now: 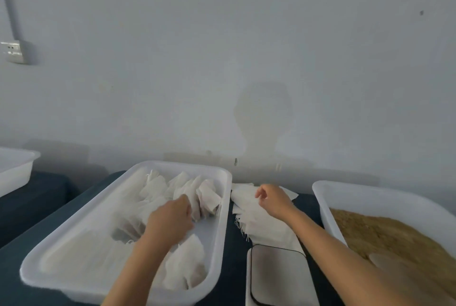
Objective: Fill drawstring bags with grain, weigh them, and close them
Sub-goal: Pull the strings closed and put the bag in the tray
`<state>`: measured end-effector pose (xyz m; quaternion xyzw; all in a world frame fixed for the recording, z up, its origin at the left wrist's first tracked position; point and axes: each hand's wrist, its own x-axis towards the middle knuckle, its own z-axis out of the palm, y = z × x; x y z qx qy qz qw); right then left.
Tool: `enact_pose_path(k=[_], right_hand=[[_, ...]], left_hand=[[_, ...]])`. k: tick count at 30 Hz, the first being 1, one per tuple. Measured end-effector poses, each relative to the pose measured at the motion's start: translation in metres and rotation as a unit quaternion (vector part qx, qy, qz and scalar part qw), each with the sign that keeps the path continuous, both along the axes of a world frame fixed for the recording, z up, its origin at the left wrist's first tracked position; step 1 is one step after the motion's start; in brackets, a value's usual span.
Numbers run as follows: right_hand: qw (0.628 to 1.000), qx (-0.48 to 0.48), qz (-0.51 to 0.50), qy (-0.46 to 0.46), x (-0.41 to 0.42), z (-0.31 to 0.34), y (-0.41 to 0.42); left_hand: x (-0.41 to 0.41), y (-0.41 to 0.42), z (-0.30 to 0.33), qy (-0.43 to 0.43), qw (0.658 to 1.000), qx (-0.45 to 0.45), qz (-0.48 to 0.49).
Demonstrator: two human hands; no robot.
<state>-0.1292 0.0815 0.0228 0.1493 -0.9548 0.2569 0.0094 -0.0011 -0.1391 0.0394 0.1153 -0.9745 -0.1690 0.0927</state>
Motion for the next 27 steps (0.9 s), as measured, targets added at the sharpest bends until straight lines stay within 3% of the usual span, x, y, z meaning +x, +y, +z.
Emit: enact_pose_path(k=[4, 10, 17, 22, 27], right_hand=[[0.988, 0.145, -0.007, -0.059, 0.001, -0.031, 0.017], [0.979, 0.203, -0.016, 0.021, 0.002, -0.052, 0.012], [0.982, 0.177, -0.014, 0.067, 0.0, -0.04, 0.021], [0.978, 0.201, -0.02, 0.043, 0.001, -0.033, 0.024], [0.995, 0.095, -0.01, 0.003, 0.006, -0.031, 0.025]], left_hand=[[-0.017, 0.022, 0.005, 0.056, 0.998, 0.028, -0.007], [-0.036, 0.05, 0.0, 0.085, 0.995, 0.038, -0.029], [-0.05, 0.071, -0.007, 0.069, 0.996, 0.021, -0.059], [-0.06, 0.09, -0.01, 0.051, 0.993, 0.04, -0.096], [-0.067, 0.1, -0.019, 0.016, 0.991, 0.054, -0.125]])
